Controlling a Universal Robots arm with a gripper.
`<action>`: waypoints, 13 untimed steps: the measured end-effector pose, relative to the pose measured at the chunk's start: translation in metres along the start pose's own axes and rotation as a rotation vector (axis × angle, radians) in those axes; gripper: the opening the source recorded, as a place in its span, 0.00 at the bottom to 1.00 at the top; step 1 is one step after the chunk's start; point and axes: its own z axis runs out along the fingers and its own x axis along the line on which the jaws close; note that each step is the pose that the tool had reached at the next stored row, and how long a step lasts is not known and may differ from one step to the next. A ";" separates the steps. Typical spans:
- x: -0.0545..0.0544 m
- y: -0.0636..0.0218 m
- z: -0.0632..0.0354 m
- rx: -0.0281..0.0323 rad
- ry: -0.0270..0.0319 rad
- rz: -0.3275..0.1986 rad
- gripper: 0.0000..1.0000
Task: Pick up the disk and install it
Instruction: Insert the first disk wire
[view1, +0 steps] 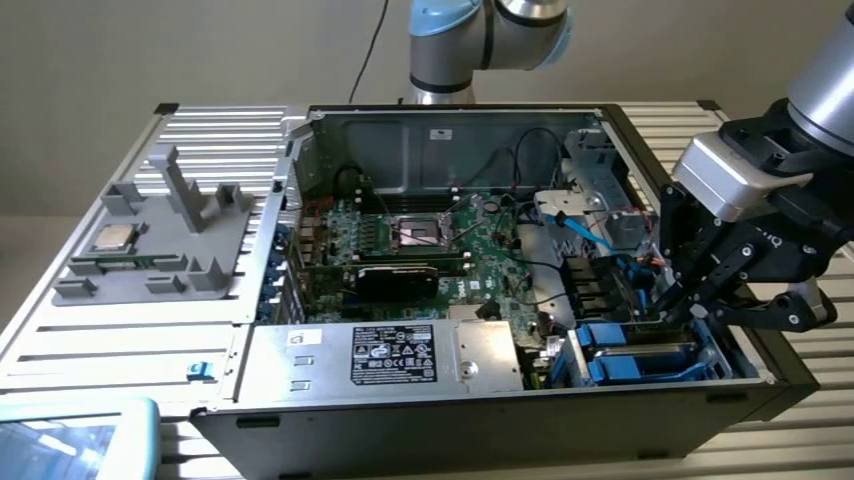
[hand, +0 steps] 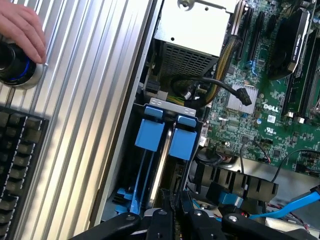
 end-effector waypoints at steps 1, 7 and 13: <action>0.000 0.0000 0.0000 0.0000 0.0000 0.000 0.16; -0.001 0.0002 0.0003 0.0002 0.0003 0.001 0.16; -0.002 0.0023 0.0009 0.0004 0.0014 0.012 0.16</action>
